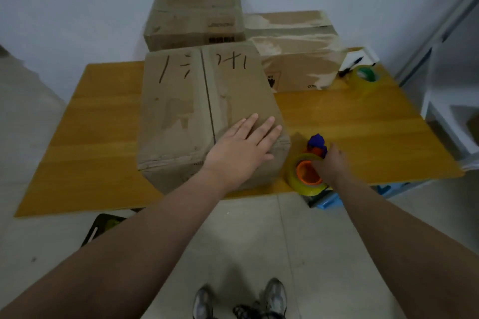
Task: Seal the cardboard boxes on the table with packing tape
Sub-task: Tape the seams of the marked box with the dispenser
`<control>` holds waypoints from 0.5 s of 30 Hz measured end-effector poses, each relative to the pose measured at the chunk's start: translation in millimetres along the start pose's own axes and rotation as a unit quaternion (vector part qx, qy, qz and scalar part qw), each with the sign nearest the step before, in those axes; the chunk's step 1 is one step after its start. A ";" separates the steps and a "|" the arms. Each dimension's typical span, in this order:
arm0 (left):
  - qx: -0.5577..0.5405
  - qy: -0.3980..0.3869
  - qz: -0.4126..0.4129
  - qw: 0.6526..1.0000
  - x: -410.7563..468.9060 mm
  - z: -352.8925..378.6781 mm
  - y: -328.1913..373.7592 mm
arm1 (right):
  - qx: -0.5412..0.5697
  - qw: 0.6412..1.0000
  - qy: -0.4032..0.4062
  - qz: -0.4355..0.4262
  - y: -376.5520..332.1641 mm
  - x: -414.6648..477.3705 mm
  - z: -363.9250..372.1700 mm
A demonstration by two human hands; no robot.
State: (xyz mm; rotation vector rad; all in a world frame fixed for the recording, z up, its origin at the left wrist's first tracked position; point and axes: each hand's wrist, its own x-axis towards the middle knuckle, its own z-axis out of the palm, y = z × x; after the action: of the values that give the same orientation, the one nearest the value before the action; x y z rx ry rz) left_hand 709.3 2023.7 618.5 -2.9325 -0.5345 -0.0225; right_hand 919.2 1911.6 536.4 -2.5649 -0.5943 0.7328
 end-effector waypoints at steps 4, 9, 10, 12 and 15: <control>0.025 0.000 -0.014 1.000 8.9 -3.7 -1.5 | 0.061 0.995 -0.077 0.026 15.5 20.8 4.6; 0.050 -0.006 -0.028 0.998 11.8 -3.9 -1.0 | 0.017 0.998 -0.058 0.005 28.7 28.7 13.6; 0.053 -0.015 -0.033 0.998 11.3 -4.7 -0.2 | 0.023 0.998 -0.052 -0.005 30.7 27.6 12.4; 0.049 -0.035 -0.046 0.997 10.3 -7.7 2.1 | 0.066 0.997 -0.032 -0.034 32.6 21.4 4.6; 0.004 -0.036 -0.074 0.997 10.0 -14.0 8.5 | 0.160 0.982 0.019 -0.099 28.2 3.1 -18.6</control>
State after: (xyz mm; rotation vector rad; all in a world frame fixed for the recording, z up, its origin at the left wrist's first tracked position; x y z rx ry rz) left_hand 721.9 2017.1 631.4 -2.8894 -0.7593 0.0665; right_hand 940.3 1885.0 536.0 -2.1832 -0.6512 0.6515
